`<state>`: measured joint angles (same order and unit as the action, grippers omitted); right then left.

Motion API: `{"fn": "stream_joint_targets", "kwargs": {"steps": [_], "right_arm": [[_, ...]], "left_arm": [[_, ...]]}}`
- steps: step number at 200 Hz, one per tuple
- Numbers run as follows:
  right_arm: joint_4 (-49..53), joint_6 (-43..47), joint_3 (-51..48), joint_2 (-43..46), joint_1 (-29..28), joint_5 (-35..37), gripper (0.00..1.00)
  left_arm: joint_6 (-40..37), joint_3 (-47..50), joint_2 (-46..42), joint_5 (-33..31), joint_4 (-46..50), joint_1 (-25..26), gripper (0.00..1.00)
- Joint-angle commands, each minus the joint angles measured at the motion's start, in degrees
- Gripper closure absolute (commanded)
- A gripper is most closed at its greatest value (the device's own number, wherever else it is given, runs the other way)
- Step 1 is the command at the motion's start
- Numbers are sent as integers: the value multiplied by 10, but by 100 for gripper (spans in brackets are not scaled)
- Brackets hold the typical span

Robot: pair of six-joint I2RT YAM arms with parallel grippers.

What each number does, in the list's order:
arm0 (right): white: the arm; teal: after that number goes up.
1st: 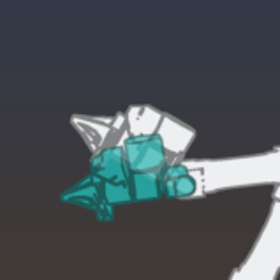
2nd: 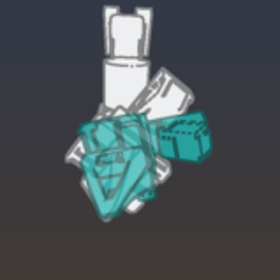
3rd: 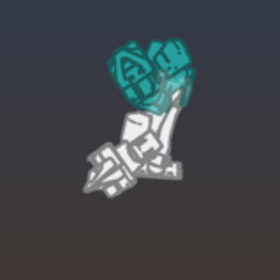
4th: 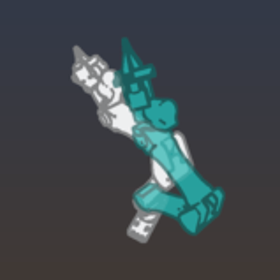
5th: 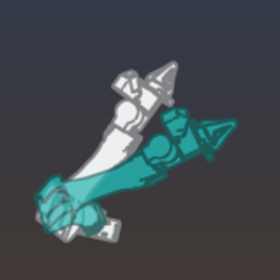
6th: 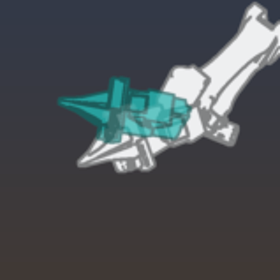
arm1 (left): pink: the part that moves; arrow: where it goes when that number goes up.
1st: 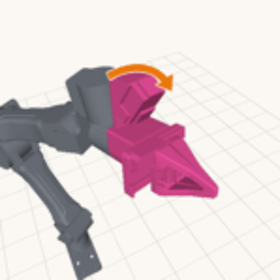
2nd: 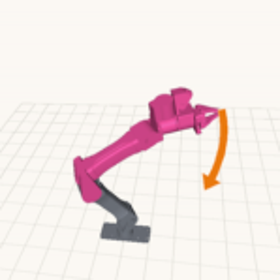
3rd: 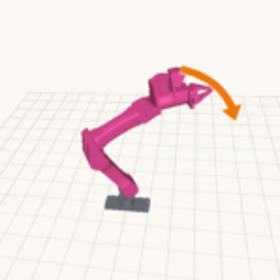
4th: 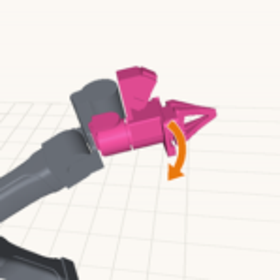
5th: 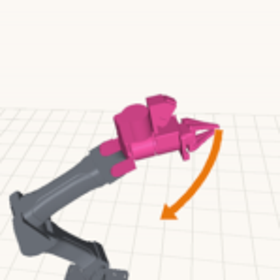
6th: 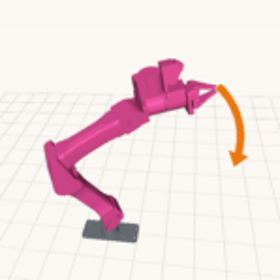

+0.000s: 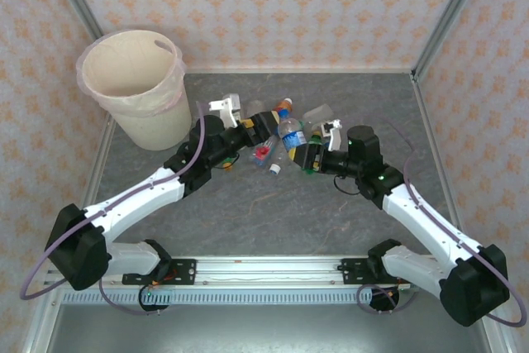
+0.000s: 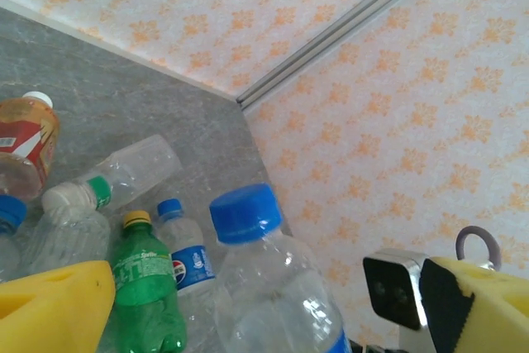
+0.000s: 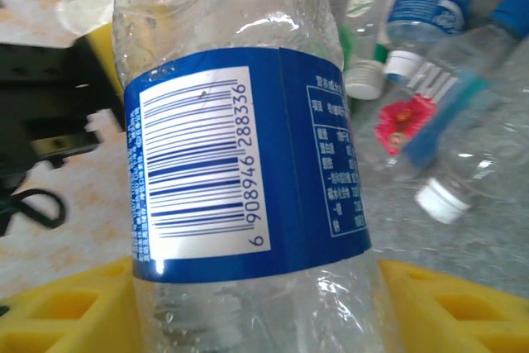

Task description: Put the plastic bottles in the bin

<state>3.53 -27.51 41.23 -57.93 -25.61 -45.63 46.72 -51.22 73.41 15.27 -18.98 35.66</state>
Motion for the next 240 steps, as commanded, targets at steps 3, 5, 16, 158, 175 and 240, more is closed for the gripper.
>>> {"fn": "stream_joint_targets", "kwargs": {"steps": [3, 5, 16, 158, 175, 240], "right_arm": [[-27, -22, 28, 0, -5, -45, 34], [-27, -22, 28, 0, -5, -46, 34], [-25, -21, 31, 1, -5, -44, 34], [-22, -17, 24, 14, -8, -43, 35], [-22, -17, 22, 15, -8, -43, 35], [-27, -16, 12, 19, -14, -34, 35]], "left_arm": [[27, -28, 18, 42, -33, -6, 8], [26, -29, 19, 42, -33, -6, 8], [28, -35, 24, 42, -30, -7, 10], [45, -47, 72, 83, -88, -26, 35], [50, -53, 82, 94, -91, -28, 38], [54, -59, 95, 100, -101, -28, 41]]}}
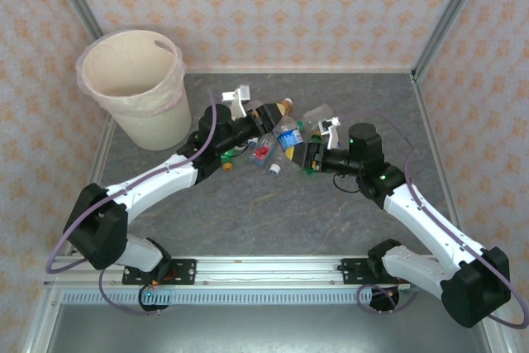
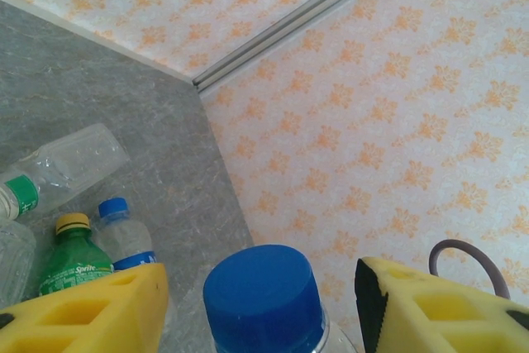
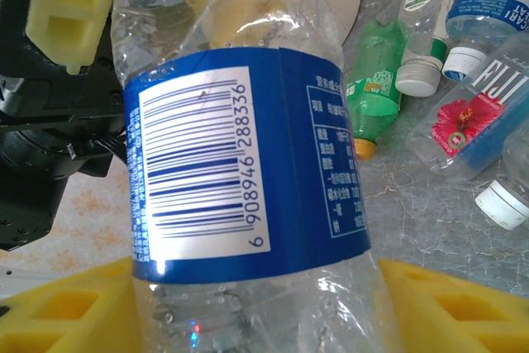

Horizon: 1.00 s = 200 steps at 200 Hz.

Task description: Put the plastic bottles in the bin

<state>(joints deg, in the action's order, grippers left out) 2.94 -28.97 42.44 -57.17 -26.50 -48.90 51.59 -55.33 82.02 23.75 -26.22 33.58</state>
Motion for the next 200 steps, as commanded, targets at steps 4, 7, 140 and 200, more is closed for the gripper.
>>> {"fn": "stream_joint_targets", "kwargs": {"steps": [4, 7, 140, 200], "right_arm": [[-21, -1, 0, 11, -5, -1, 35], [-20, -1, -1, 11, -5, -1, 35], [-6, 9, -13, 26, -5, 48, 2], [18, 13, -16, 55, -5, 128, 0]], "left_arm": [[4, -18, 9, 15, -29, -7, 41], [4, -18, 9, 16, -29, -7, 42], [-18, -26, -6, 3, -6, -7, 68], [-65, -52, -38, -38, 87, -11, 67]]}}
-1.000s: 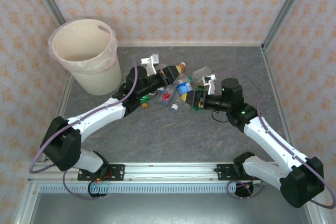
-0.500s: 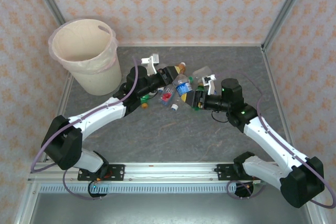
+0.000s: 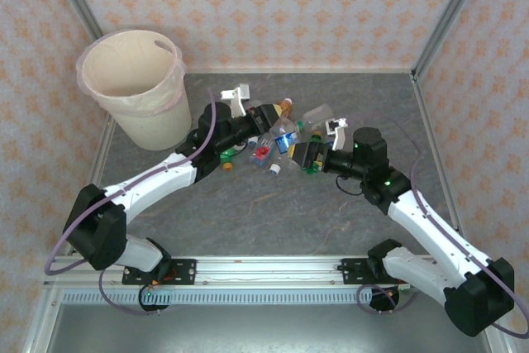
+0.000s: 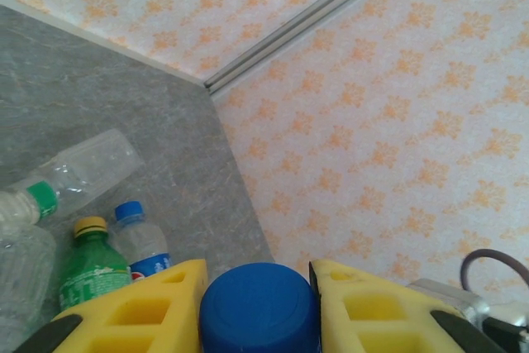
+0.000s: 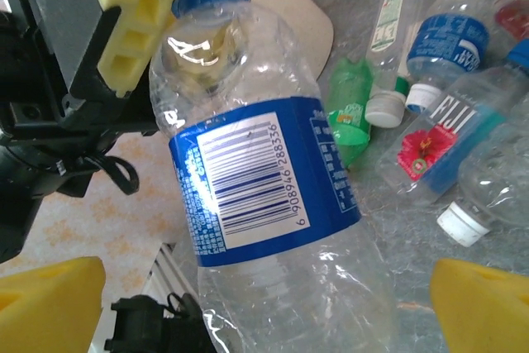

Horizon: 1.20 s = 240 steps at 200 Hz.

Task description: Put the plastic bottles in the bin

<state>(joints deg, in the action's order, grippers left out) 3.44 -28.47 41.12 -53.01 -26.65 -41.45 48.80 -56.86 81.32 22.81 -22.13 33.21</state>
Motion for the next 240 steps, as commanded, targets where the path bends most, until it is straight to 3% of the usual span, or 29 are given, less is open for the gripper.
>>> {"fn": "stream_joint_targets", "kwargs": {"steps": [1, 47, 121, 175, 219, 240], "right_arm": [[14, 8, -2, 13, -4, 55, 0], [13, -6, 12, 19, -4, 92, 0], [-6, 0, 21, 16, -3, 103, 0], [-14, 9, 12, 27, -4, 105, 0], [-21, 15, 0, 39, -4, 99, 1], [-29, 13, 0, 38, -4, 91, 0]], "left_arm": [[-39, -38, -32, -30, 48, -8, 67], [-97, -85, -74, -100, 173, -30, 67], [-247, -235, -118, -313, 400, -57, 67], [-277, -325, -115, -396, 442, -162, 67], [-319, -404, -72, -492, 437, -213, 64], [-328, -425, -44, -509, 425, -240, 64]]}}
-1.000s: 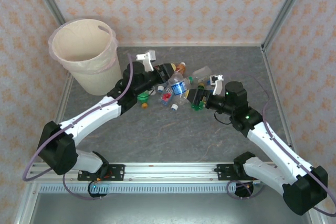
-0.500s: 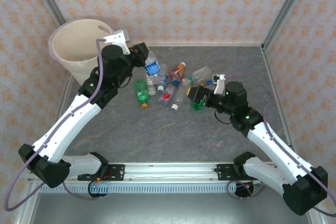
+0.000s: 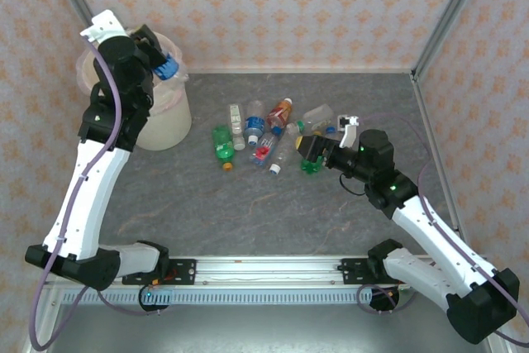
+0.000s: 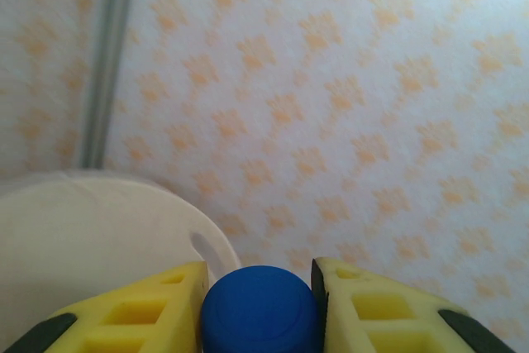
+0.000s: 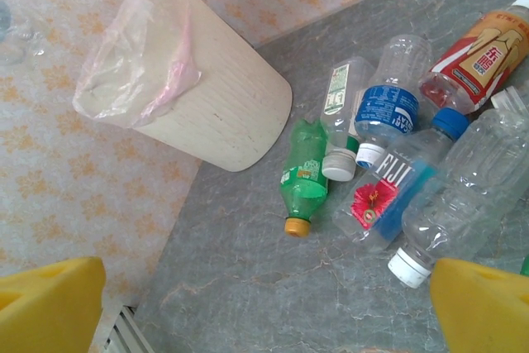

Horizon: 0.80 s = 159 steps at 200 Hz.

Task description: Put the plastic bottles in the bin

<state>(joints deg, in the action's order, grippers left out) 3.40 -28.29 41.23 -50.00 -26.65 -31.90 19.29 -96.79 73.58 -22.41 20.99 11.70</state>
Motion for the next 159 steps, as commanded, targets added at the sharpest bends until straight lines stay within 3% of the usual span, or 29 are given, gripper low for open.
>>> {"fn": "stream_joint_targets", "kwargs": {"steps": [1, 83, 159], "right_arm": [[-28, 11, -1, 8, -4, -5, 0], [-38, -13, 0, 4, -4, -15, 0], [-35, -34, 10, -13, -3, -11, 0]], "left_arm": [[-34, -27, 35, -57, -7, -26, 64], [-97, -101, 151, -111, -68, -82, 64], [-105, -105, 235, -77, -78, -108, 57]]}}
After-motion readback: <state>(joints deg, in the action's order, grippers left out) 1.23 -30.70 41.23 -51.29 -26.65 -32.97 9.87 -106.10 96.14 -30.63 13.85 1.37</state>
